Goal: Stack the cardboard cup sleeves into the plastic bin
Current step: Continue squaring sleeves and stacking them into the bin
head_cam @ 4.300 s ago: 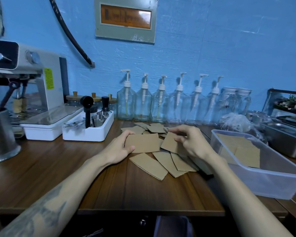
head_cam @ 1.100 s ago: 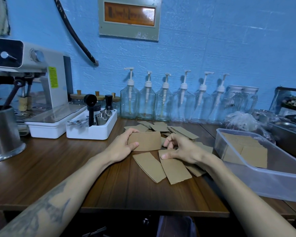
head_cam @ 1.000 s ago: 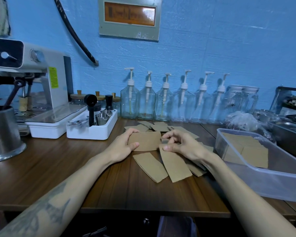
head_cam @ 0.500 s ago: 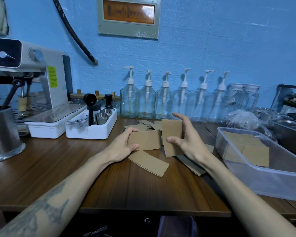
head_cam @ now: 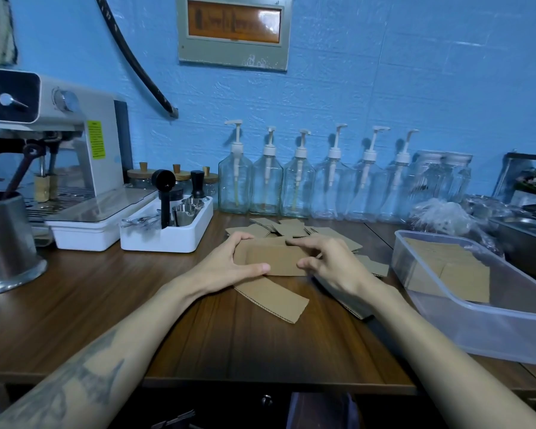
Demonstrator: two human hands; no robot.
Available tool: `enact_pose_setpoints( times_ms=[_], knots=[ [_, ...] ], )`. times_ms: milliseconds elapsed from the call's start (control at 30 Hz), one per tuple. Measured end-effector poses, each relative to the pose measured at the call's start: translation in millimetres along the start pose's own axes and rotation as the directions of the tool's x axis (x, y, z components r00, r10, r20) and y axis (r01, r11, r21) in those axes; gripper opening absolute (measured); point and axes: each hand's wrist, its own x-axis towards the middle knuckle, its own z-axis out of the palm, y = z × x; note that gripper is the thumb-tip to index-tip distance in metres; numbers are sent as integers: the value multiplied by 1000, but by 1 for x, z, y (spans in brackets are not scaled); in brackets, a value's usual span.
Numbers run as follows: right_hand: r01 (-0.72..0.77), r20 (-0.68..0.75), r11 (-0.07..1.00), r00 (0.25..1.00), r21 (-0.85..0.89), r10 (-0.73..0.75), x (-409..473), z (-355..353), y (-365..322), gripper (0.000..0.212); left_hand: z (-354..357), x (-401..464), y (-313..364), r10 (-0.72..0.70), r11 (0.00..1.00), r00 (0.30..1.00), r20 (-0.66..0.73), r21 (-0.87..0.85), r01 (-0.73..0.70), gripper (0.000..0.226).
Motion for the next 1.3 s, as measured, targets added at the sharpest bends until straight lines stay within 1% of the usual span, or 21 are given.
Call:
enact_pose_setpoints(
  times_ms=[133, 233, 300, 367, 400, 467, 567, 633, 700, 767, 833, 867, 900, 1000, 1033, 1100, 1200, 1300],
  knots=[
    [30, -53, 1000, 998, -5, -30, 6, 10, -9, 56, -1, 2, -3, 38, 994, 998, -58, 101, -32, 37],
    [50, -90, 983, 994, -177, -66, 9, 12, -7, 65, -1, 3, -4, 62, 988, 995, -74, 143, -51, 31],
    [53, -31, 970, 998, -235, -62, 14, 14, -6, 65, -2, 4, -4, 75, 985, 994, -85, 163, -60, 29],
    [64, 41, 970, 998, -236, -56, 18, 18, -6, 60, -2, 5, -5, 75, 982, 993, -89, 180, -59, 28],
    [69, 45, 970, 997, -233, -60, 19, 21, -6, 57, -2, 5, -5, 74, 981, 994, -80, 185, -58, 28],
    [63, 8, 974, 998, -219, -63, 17, 23, -6, 53, -2, 5, -6, 64, 982, 997, -51, 182, -54, 29],
    [53, -22, 982, 998, -183, -58, 16, 22, -5, 52, -3, 5, -6, 41, 986, 999, -30, 163, -36, 29],
    [4, -22, 988, 1000, -156, -7, 14, 21, -6, 57, -3, 6, -7, 32, 988, 998, -46, 154, -24, 28],
    [-85, -31, 992, 996, -94, 82, 8, 18, -7, 60, -4, 6, -9, 22, 989, 997, -75, 150, -10, 27],
    [-140, -60, 988, 989, -61, 136, 2, 14, -7, 54, -6, 6, -10, 17, 989, 995, -103, 145, -2, 26],
    [-160, -102, 980, 984, -115, 148, -2, 10, -9, 42, -7, 7, -12, 5, 989, 992, -125, 149, 14, 26],
    [-167, -90, 976, 984, -138, 156, -4, 8, -13, 42, -6, 7, -12, 0, 988, 991, -132, 152, 20, 27],
    [-172, -36, 974, 985, -150, 168, -5, 7, -17, 49, -6, 7, -12, -4, 988, 991, -136, 152, 25, 28],
    [-146, 226, 970, 956, -194, 189, -10, 14, -30, 70, -6, 8, -14, -4, 987, 990, -141, 159, 26, 30],
    [-133, 275, 970, 943, -205, 187, -11, 17, -33, 74, -7, 7, -14, 5, 987, 990, -142, 162, 18, 32],
    [-129, 309, 975, 934, -181, 181, -10, 20, -36, 73, -8, 6, -13, 39, 986, 990, -134, 165, -17, 41],
    [-166, 363, 981, 912, -101, 192, -6, 17, -39, 64, -8, 3, -9, 77, 989, 992, -104, 133, -63, 54],
    [-195, 376, 981, 909, 4, 179, -4, 12, -37, 57, -9, 3, -7, 81, 992, 992, -96, 99, -72, 52]
  ],
)
